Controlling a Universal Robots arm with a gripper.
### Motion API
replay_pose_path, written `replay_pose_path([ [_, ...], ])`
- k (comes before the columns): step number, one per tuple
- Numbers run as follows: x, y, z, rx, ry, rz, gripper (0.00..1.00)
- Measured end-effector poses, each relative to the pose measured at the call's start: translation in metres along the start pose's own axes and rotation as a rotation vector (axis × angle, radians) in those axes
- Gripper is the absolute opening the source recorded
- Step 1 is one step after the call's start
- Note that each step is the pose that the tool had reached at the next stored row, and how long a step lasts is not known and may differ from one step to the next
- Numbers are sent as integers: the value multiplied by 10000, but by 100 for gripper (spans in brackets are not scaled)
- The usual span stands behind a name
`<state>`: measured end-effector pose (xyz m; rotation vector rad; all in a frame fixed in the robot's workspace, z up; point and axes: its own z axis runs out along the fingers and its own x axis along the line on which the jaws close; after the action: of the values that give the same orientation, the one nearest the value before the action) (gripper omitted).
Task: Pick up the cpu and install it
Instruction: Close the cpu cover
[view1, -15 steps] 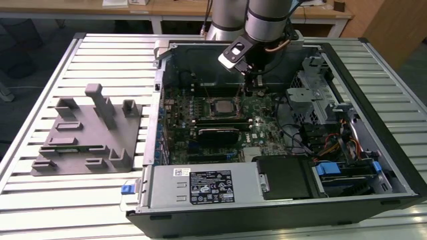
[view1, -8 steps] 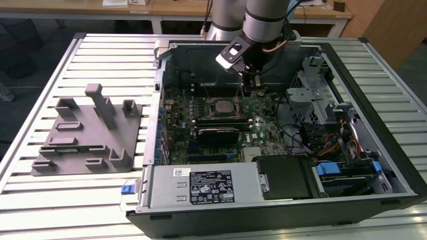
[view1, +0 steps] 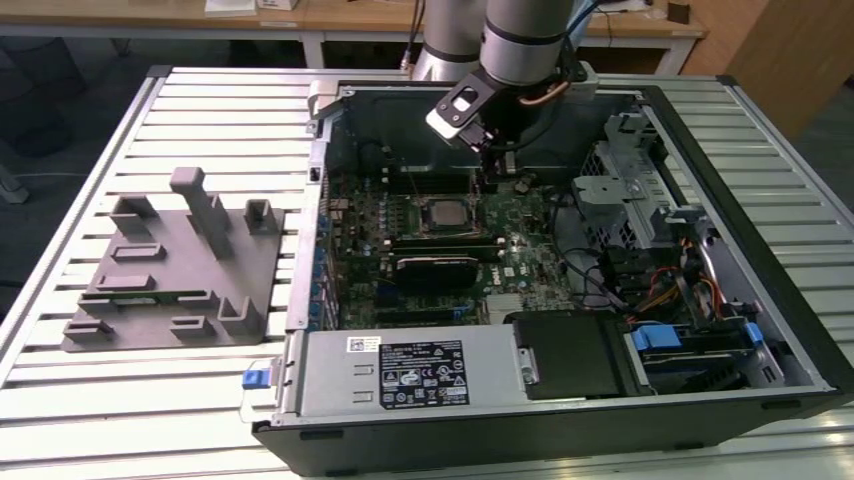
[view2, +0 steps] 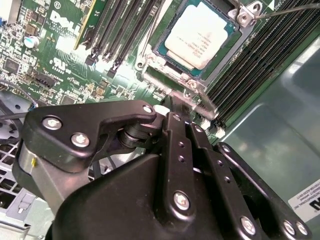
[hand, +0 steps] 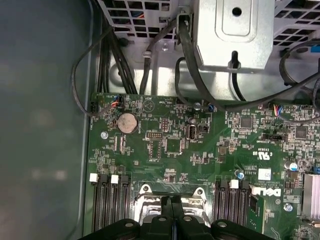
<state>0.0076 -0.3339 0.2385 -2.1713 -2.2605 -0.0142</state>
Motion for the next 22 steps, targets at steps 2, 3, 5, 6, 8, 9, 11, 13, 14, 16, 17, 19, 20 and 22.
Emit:
replay_pose_path([
  [2,0,-16,4,0,0,0,11],
  [3,1,-24,6,-1,1,0,11],
  [5,1,-38,11,0,0,0,11],
  [6,2,-47,13,-1,0,0,11],
  [8,3,-75,19,0,1,0,11],
  [9,3,-91,23,-1,1,0,11],
  [11,5,-130,31,0,0,0,11],
  [13,7,-181,45,0,0,0,11],
  [14,8,-220,55,0,-1,-1,11],
  [16,12,-309,74,-1,-1,-1,11],
  [17,13,-353,83,-2,1,-1,11],
  [19,16,-420,97,-6,-1,0,11],
  [20,16,-442,103,-9,-1,0,11],
  [22,17,-461,110,-8,-1,0,11],
])
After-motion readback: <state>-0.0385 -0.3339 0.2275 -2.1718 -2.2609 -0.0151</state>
